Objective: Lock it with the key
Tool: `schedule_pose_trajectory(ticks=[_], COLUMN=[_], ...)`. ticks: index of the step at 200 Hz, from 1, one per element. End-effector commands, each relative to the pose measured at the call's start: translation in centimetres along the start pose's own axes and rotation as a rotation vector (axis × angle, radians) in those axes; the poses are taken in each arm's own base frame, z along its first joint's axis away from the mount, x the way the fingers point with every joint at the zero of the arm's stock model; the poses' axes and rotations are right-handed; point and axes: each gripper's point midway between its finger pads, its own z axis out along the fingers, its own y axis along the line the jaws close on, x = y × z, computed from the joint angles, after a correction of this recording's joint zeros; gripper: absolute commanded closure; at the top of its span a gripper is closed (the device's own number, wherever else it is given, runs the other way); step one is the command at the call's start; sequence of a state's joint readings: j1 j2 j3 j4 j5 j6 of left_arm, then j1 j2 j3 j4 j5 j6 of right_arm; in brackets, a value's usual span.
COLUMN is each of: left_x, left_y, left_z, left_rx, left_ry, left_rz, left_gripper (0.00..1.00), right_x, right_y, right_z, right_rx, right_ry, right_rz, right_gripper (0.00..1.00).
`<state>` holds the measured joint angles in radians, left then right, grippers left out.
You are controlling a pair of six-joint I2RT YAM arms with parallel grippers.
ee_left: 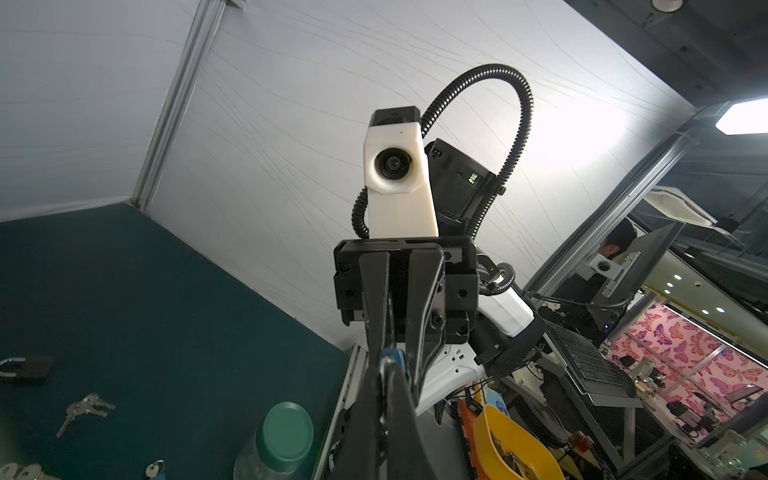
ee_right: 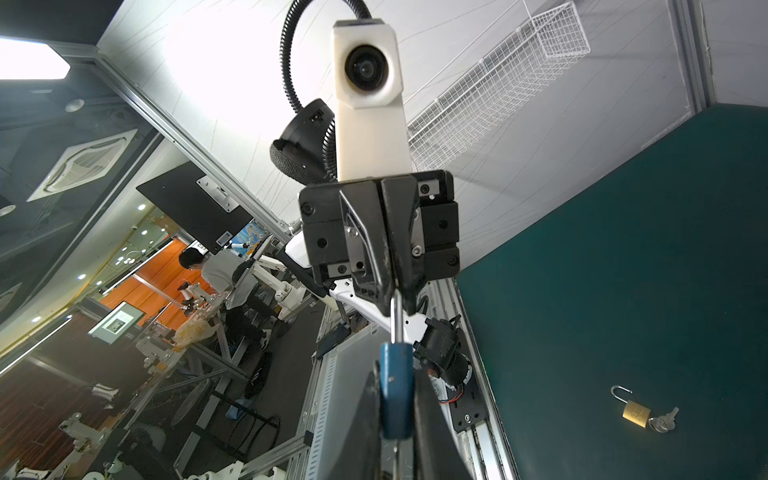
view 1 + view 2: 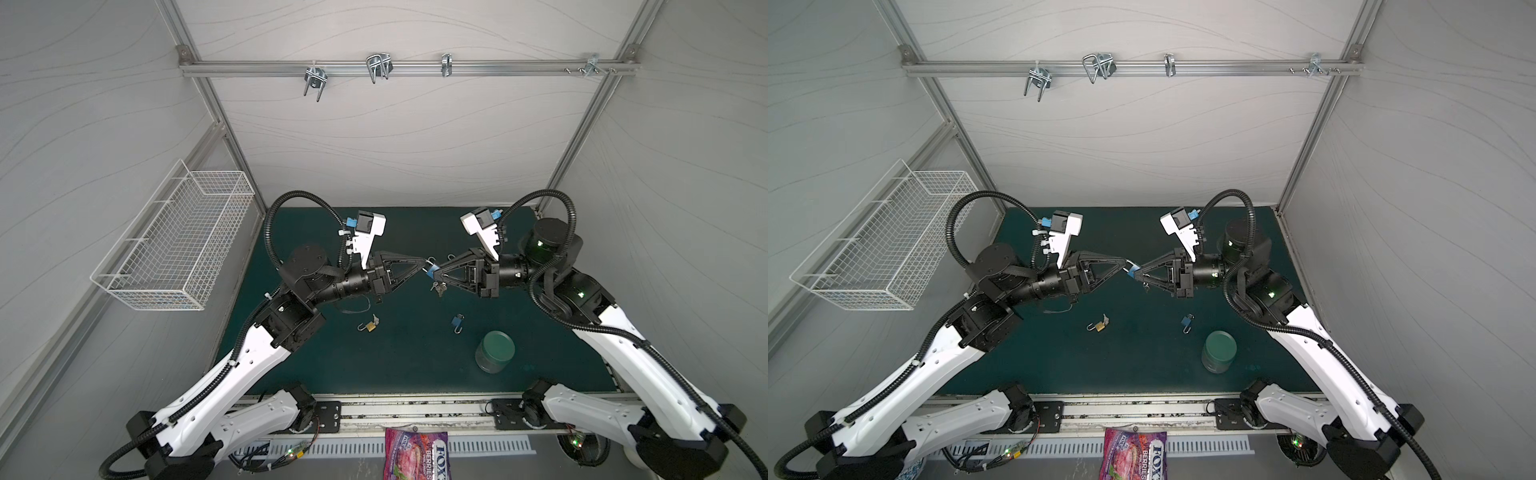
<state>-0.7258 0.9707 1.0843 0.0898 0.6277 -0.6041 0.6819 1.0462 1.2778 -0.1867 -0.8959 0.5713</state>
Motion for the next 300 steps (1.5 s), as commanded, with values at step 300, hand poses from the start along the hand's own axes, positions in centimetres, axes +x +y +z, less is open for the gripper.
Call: schedule_pose_trajectory(ticks=[300], left_x=[2.8], left_y=[0.7], left_z=[-0.8], left_rx=[-0.093], left_ry=[0.131], left_rz=[-0.04], left_gripper=[0.63], right_x=[0.3], right_y=[-1.0], right_z=[-2.5], right_rx=[0.107], right_ry=[-0.013], right_rz=[-0.116], right_gripper=[1.0])
